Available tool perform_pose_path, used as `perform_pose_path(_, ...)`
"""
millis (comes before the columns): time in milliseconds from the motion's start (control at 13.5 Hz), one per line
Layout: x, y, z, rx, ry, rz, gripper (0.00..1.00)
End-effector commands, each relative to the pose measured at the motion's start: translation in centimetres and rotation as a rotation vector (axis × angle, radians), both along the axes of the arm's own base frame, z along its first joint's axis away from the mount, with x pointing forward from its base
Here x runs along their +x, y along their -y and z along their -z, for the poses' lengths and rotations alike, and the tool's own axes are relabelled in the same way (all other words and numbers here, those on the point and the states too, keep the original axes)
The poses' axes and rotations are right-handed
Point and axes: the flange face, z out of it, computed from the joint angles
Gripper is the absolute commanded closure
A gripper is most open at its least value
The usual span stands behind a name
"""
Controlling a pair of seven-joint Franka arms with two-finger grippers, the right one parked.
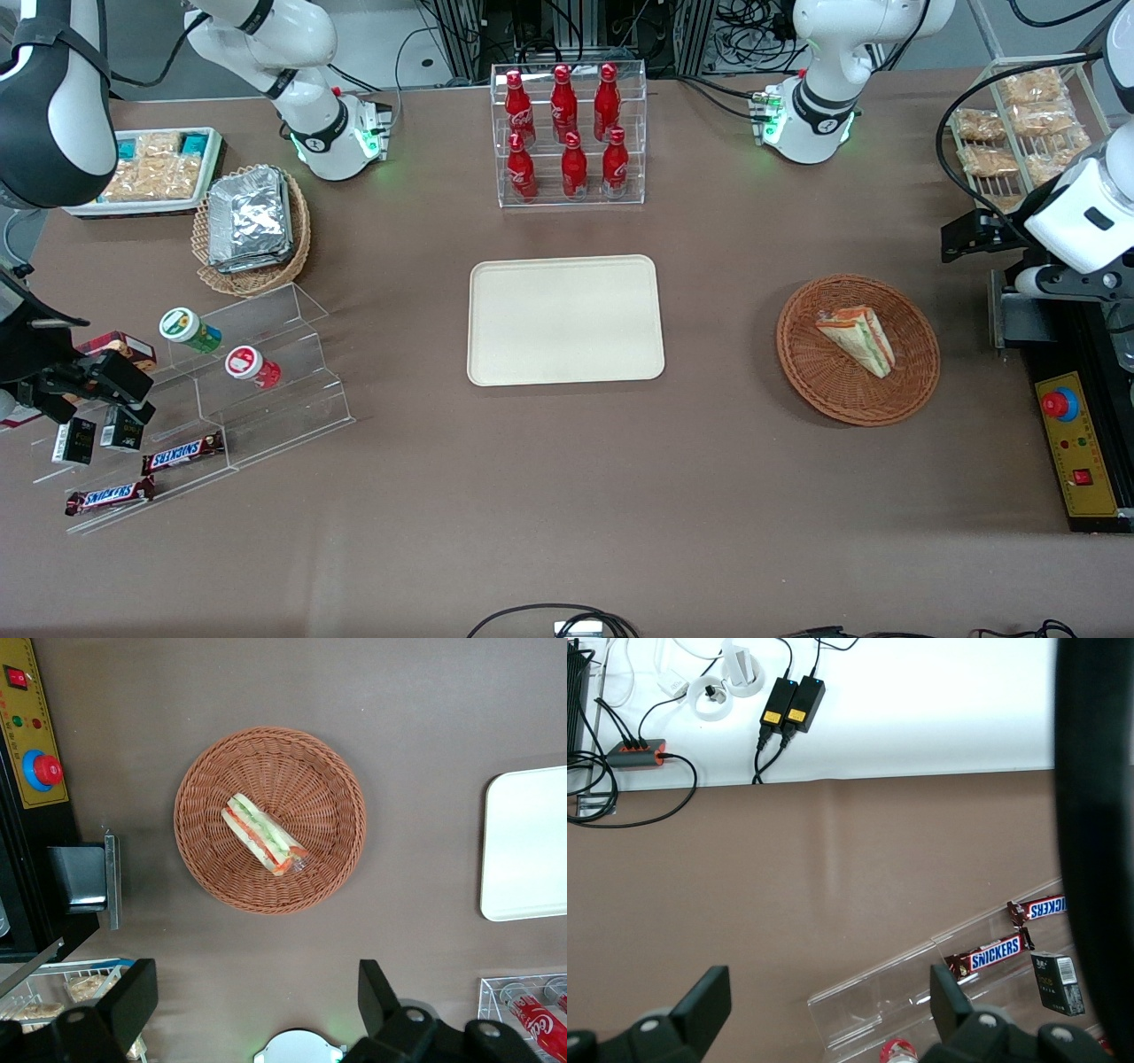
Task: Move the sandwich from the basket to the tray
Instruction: 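Move the left gripper down over the sandwich in the wicker basket, then lower the open left gripper around the sandwich and close it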
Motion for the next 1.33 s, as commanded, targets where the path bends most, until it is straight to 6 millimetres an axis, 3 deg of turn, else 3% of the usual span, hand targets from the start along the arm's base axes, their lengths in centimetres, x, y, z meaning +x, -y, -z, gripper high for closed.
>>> perform_pose_path(0, 0.1, 0.0, -0.5, 0.001, 0.009, 0.016, 0.00)
perform_pose_path(148, 0.4, 0.0, -0.3, 0.001, 0.009, 0.006, 0.00)
perform_pose_path(370, 1.0, 0.2, 1.6, 0.012, 0.004, -0.011, 0.00)
perform_pose_path(593, 0.5, 0.2, 6.4, 0.055, 0.027, -0.073, 0.00)
perform_pose_path(1037, -3.7, 0.3, 17.5, 0.079, 0.104, -0.245, 0.00)
perform_pose_path(1259, -4.8, 0.2, 21.1, 0.082, 0.129, -0.351, 0.00)
